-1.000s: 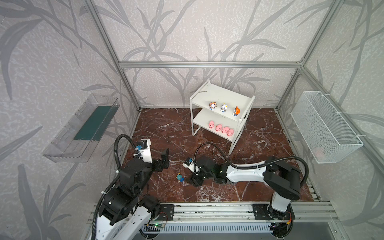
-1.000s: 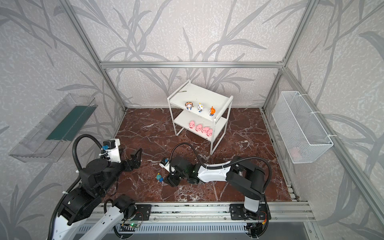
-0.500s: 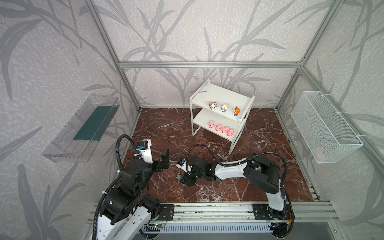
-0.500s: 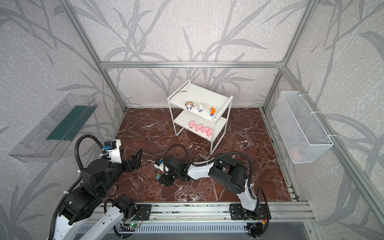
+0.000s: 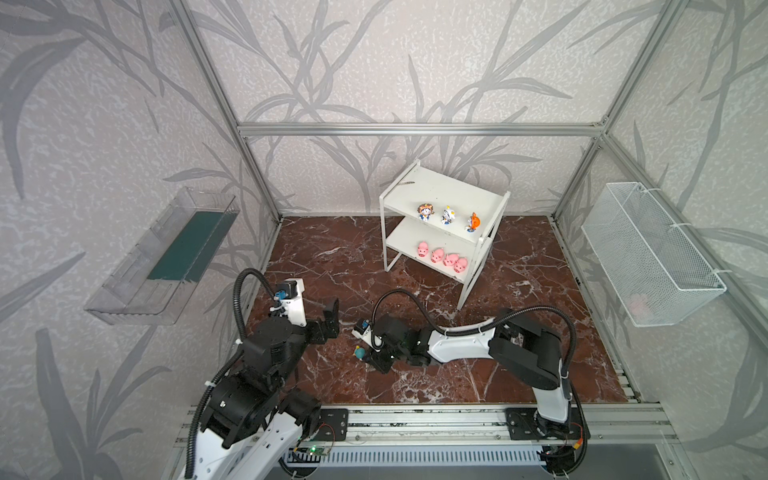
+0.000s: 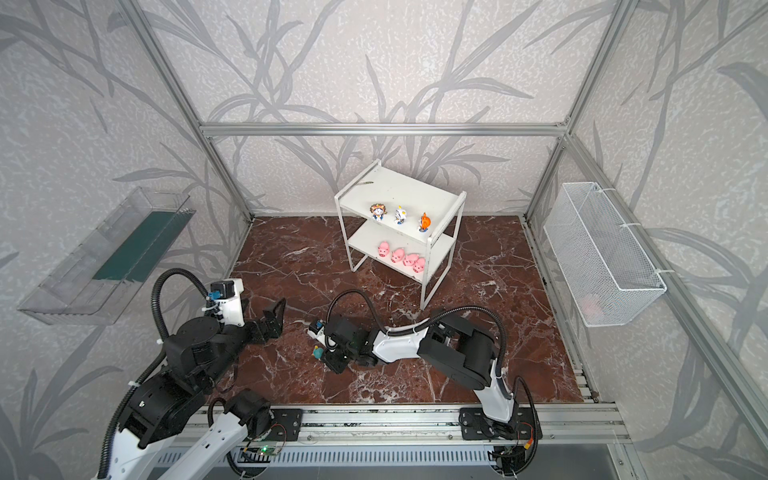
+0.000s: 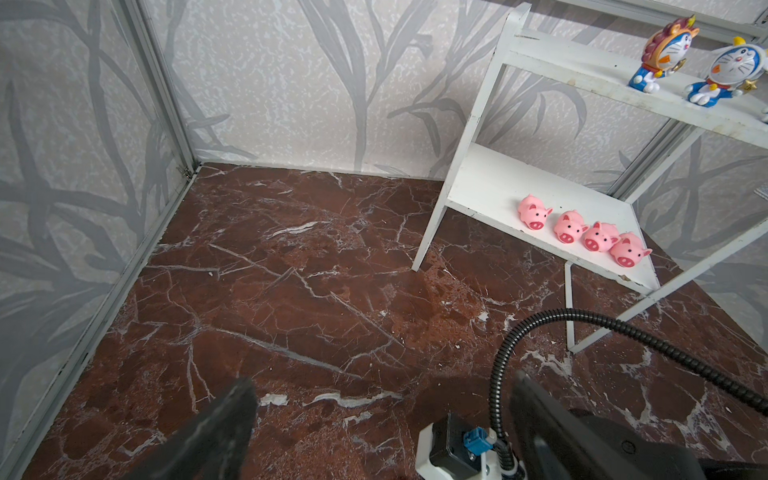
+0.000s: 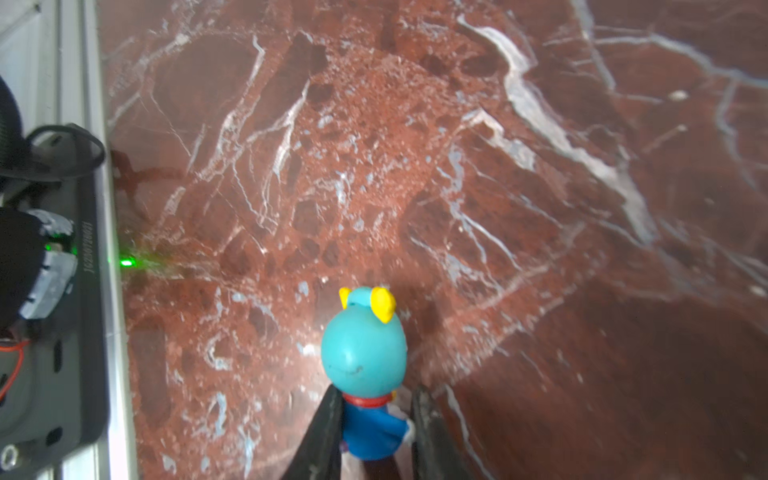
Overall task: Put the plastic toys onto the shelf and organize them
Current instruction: 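Close the right gripper on the teal figurine and lift it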
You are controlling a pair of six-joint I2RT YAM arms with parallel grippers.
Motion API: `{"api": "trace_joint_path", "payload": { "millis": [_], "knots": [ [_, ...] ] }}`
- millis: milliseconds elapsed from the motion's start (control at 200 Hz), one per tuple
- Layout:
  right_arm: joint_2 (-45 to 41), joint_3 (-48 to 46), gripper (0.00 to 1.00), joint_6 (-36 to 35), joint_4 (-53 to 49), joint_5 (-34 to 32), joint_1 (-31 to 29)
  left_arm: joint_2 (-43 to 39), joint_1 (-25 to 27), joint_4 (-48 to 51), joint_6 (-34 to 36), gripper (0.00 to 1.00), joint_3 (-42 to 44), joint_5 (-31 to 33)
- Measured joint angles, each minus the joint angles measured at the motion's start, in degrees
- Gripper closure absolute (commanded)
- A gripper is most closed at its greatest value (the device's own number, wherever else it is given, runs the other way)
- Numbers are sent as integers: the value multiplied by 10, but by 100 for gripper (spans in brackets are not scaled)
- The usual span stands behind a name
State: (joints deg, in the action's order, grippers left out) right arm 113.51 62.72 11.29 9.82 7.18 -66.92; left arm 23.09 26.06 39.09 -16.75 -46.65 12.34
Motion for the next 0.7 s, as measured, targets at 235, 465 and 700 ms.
{"api": "trace_joint_path", "payload": {
  "millis": [235, 465, 700],
  "knots": [
    [-91, -91, 83, -9, -24, -125, -3, 14, 0, -2, 0, 4, 0, -5],
    [-111, -110, 84, -3, -100, -373, -44, 29, 0, -12, 0, 4, 0, -13],
    [-64, -82, 39, -26, -165, -528, -129, 37, 0, -15, 0, 4, 3, -19]
  ]
}}
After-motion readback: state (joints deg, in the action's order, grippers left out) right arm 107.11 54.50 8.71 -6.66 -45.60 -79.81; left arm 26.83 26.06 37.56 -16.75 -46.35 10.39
